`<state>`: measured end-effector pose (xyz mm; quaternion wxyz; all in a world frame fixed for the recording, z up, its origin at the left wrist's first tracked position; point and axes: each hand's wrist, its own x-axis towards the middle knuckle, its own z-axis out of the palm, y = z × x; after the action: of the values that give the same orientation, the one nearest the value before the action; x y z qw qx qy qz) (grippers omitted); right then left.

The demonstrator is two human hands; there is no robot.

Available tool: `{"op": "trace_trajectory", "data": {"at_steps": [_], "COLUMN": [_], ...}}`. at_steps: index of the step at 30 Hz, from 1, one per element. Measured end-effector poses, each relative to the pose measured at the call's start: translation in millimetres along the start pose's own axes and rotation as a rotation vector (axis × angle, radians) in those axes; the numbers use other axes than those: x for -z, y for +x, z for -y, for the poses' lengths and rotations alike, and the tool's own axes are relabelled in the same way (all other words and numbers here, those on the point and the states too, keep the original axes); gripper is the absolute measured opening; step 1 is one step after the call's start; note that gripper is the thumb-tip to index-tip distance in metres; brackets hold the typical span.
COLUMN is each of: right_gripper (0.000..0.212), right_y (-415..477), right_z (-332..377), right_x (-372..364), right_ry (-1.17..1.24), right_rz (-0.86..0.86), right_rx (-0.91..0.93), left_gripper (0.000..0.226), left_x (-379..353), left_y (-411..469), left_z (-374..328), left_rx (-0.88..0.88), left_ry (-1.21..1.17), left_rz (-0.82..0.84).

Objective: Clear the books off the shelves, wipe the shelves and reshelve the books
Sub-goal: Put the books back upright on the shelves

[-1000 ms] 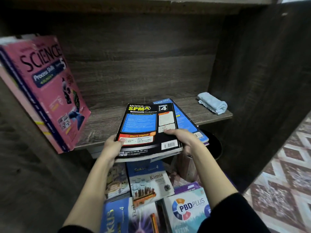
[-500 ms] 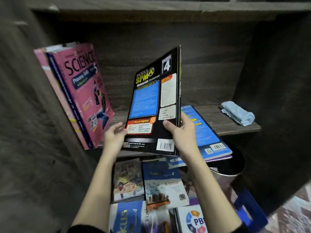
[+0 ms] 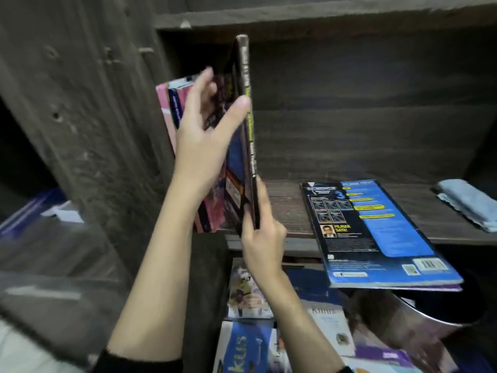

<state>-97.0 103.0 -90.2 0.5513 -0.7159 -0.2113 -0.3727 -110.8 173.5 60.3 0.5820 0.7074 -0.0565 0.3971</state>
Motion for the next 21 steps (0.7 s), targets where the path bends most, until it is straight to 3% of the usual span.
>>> {"op": "trace_trajectory", "data": {"at_steps": [3,6,14,21], "right_gripper": [0.062,0.069,0.09,0.093], "right_y": [-14,-23,-29,-17], "right_z": [1,-1,-14,-21], "right_x": [-19,-34,-54,-61], "right_ry": [-0.048,-0.062,-0.051,0.001], "right_rz": [0.03,0.069,0.304,0.447], "right_rx": [0.059,0.058,-0.081,-0.159], "left_gripper": [0.094,0.078,0.073,0.08], "left_x": [5,13,30,42], "left_y": [8,8,-4,5], "left_z": [-4,1,27,52], "left_rx": [-0.062,-0.127,-0.18,-0.211], "left_ry": [0.271,0.438,0.563,0.629], "left_rz": [0.1,0.039,0.061,-0.016]}}
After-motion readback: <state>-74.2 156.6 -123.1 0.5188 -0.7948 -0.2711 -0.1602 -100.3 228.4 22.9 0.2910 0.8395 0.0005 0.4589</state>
